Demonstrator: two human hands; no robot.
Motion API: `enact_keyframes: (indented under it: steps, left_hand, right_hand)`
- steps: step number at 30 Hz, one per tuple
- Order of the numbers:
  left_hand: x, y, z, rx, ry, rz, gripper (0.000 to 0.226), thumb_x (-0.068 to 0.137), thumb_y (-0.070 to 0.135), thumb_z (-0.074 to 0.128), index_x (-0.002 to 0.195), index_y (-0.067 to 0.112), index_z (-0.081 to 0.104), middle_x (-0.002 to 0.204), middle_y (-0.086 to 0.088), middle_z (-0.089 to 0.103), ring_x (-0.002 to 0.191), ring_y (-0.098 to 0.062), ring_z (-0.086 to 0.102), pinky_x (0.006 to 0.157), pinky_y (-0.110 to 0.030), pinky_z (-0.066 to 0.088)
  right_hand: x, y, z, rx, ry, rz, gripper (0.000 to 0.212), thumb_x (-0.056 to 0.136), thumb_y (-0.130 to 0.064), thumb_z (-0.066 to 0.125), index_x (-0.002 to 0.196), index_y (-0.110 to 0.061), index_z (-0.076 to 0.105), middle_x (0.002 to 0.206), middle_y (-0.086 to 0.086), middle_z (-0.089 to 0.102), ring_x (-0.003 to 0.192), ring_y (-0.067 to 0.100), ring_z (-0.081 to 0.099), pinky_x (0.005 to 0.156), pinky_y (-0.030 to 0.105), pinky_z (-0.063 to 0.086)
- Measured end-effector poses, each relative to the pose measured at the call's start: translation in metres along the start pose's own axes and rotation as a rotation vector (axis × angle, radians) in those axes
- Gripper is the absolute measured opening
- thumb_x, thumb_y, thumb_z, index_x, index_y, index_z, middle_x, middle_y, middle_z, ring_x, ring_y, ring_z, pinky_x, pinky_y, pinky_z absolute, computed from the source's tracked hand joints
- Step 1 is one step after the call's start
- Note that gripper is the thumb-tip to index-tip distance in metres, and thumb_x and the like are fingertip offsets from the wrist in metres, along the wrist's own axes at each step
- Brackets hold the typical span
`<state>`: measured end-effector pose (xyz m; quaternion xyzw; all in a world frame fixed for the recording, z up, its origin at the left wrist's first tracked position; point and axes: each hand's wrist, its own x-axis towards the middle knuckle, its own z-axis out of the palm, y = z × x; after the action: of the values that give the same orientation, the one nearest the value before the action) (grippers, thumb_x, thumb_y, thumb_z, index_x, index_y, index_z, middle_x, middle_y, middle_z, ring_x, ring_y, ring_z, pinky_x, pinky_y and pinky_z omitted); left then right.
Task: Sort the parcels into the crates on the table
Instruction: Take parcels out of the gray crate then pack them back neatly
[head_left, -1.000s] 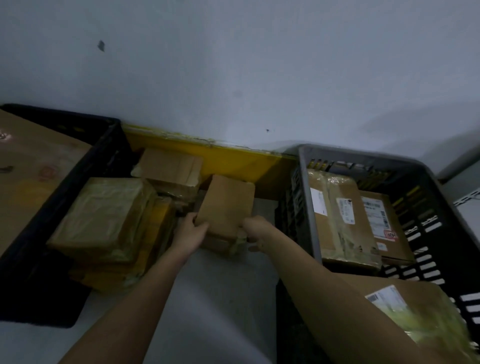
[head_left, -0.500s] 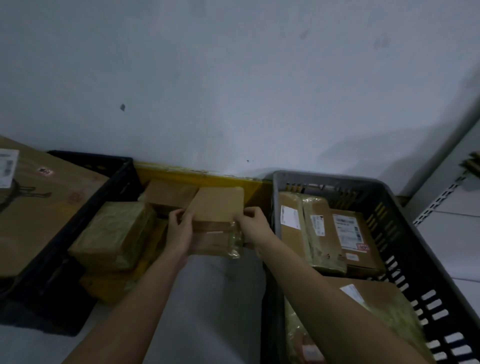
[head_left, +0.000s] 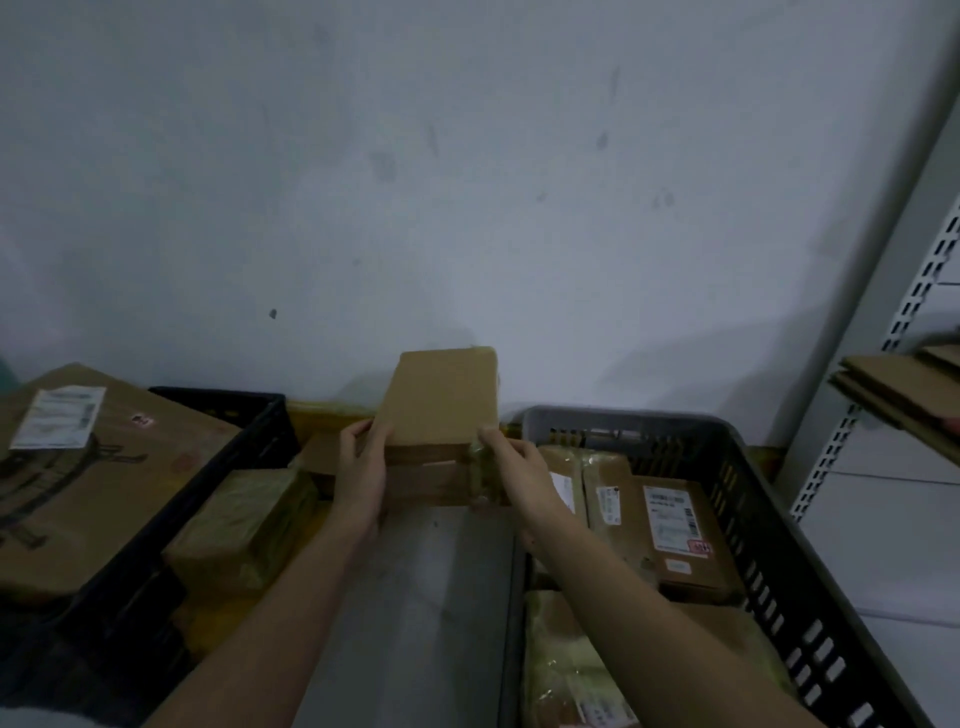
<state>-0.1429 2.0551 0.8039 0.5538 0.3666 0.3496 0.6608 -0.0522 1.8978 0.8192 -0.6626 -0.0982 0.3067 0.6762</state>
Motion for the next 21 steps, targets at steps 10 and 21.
enact_keyframes:
  steps: [10,21]
  left_hand:
    - [-0.041,0.059,0.05,0.393,-0.2,0.408,0.043,0.095,0.037,0.061,0.136,0.026,0.055,0.125,0.006,0.056,0.115,-0.012,0.053,0.082,-0.024,0.047]
    - [-0.063,0.063,0.067,-0.027,-0.323,0.115,0.035,0.092,0.041,0.064,0.121,0.021,0.065,0.113,0.002,0.073,0.095,-0.01,0.071,0.063,-0.023,0.055]
  right_hand:
    - [-0.015,-0.01,-0.006,-0.325,0.188,-0.44,0.098,0.058,-0.068,0.075,0.141,-0.031,0.039,0.138,-0.004,0.047,0.126,0.017,0.046,0.102,0.044,0.049]
    - [-0.03,-0.026,-0.025,-0.675,0.257,-0.917,0.091,0.067,-0.047,0.085,0.145,-0.035,0.039,0.151,-0.004,0.027,0.138,0.018,0.028,0.11,0.045,0.04]
